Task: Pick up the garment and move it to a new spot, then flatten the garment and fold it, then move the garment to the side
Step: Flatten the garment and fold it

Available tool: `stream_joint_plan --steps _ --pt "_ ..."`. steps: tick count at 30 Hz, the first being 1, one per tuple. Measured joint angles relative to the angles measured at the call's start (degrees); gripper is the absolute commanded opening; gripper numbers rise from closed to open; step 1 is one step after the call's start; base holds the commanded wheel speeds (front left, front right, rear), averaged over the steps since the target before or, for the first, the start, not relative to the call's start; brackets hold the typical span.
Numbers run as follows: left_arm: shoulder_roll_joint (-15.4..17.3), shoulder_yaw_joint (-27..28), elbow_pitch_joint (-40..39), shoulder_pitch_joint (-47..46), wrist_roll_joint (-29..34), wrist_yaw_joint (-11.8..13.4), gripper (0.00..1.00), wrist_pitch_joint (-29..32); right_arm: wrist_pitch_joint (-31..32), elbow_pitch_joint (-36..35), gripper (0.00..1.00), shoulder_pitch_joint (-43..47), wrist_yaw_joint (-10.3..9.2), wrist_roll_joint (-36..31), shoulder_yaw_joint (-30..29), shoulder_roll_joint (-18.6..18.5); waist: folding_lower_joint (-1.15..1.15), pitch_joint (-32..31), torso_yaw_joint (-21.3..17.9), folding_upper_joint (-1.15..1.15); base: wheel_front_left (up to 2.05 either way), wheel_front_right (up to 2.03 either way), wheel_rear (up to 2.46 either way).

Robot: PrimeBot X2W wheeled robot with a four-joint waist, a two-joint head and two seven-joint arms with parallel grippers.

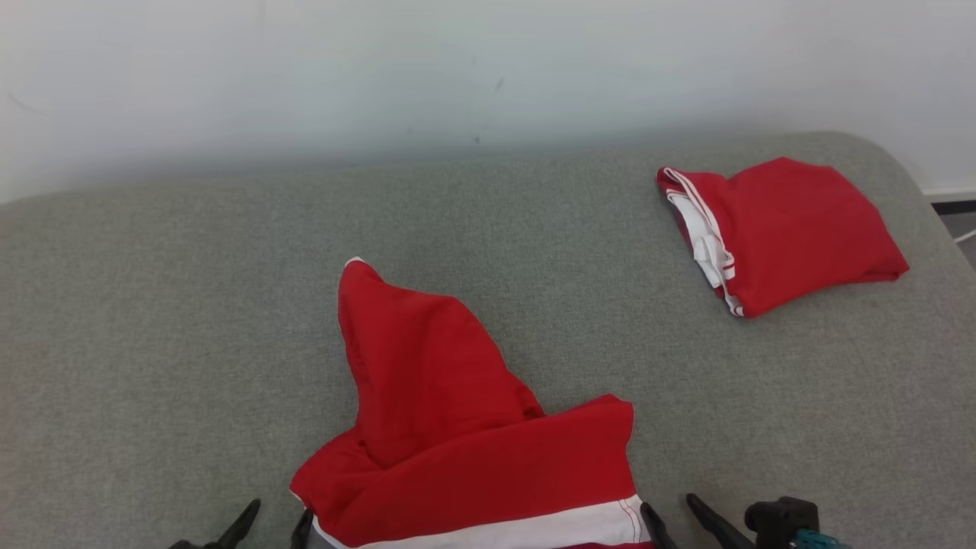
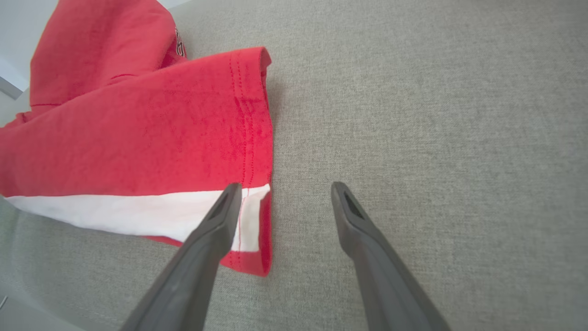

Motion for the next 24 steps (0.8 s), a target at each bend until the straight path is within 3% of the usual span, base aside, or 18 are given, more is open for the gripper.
stream_joint_plan --steps 11,12,13,15,16,18,24 --pt "3.1 -8.3 4.9 -6.6 -1.1 -0.5 1.00 -0.8 -1.7 5.5 0.99 -4.1 0.00 2.6 5.6 0.8 0.00 2.5 -0.6 0.00 0.00 0.00 0.00" --pt "3.4 -9.8 5.2 -6.9 -1.7 -0.5 1.00 -0.8 -1.7 5.9 0.91 -4.4 0.00 2.9 6.1 0.8 0.00 2.4 -0.7 0.00 0.00 0.00 0.00" --pt "3.6 -11.2 5.5 -7.2 -2.3 -0.5 1.00 -0.8 -2.0 6.3 0.47 -4.7 0.00 3.2 6.6 0.9 0.00 2.3 -0.7 0.00 0.00 0.00 0.00" --pt "4.3 -14.1 6.3 -7.7 -3.7 -0.5 1.00 -0.8 -2.1 7.1 0.11 -5.1 0.00 3.8 7.3 0.9 0.00 2.1 -0.8 0.00 0.00 0.00 0.00" --pt "4.7 -14.9 6.7 -8.1 -4.0 -0.5 0.63 -1.1 -2.2 7.4 0.00 -5.4 0.00 4.2 7.7 0.9 0.00 2.1 -0.8 0.00 0.00 0.00 0.00" --pt "5.4 -15.7 7.6 -8.9 -5.0 -0.5 0.00 -1.5 -2.6 8.0 0.00 -5.8 0.00 4.6 8.5 0.9 0.00 1.9 -0.8 0.00 0.00 0.00 0.00" --pt "5.5 -15.5 9.0 -9.5 -6.1 -0.5 0.00 -2.8 -6.1 7.7 0.00 -7.1 0.00 5.0 8.8 0.4 0.00 1.2 -0.5 0.00 0.00 0.00 0.00"
